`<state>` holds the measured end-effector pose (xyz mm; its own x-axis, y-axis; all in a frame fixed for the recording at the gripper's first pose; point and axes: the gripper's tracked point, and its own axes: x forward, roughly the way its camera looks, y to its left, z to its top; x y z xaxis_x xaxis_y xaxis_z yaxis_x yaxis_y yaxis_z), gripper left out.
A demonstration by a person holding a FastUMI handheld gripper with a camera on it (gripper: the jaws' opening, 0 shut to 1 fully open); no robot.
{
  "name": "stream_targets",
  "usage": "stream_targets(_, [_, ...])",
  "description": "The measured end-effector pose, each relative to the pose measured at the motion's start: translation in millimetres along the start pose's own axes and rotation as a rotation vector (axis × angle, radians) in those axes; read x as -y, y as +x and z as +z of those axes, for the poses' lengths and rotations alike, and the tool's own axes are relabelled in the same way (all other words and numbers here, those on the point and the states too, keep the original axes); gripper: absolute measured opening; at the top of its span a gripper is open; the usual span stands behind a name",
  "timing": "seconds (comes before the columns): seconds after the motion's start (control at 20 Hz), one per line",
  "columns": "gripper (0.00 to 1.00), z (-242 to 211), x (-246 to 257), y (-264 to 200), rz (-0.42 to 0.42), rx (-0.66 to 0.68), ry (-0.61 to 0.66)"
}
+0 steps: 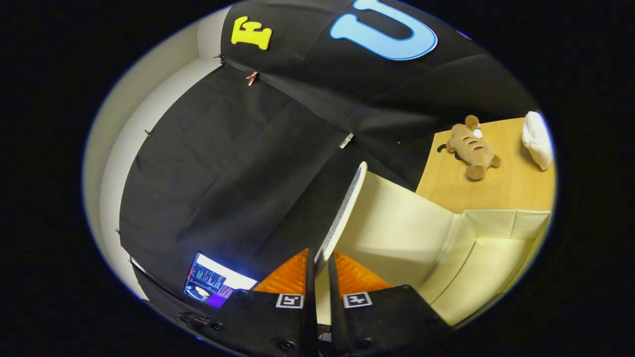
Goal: Open the storage box then place both shoes into the box .Put the left shoe in first, then the right shoe, with the right side of both shoes facing outward in a uniform manner.
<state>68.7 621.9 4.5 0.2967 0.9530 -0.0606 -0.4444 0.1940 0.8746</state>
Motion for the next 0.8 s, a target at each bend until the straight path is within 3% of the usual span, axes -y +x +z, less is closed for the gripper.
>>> stream_targets(0.35, [0.43, 1.9, 18.6, 8.6, -0.070, 0.013, -0.054])
stream_targets(0.5, [0.76, 7.5, 18.1, -3.7, -0.094, 0.035, -0.107])
stream_targets(0.55, [0.82, 9.9, 17.0, -9.2, -0.101, 0.045, -0.130])
stream_targets(0.7, [0.93, 13.3, 17.4, -38.2, -0.144, 0.069, -0.221])
stream_targets(0.8, [0.96, 18.9, 19.4, -65.1, -0.186, 0.109, -0.300])
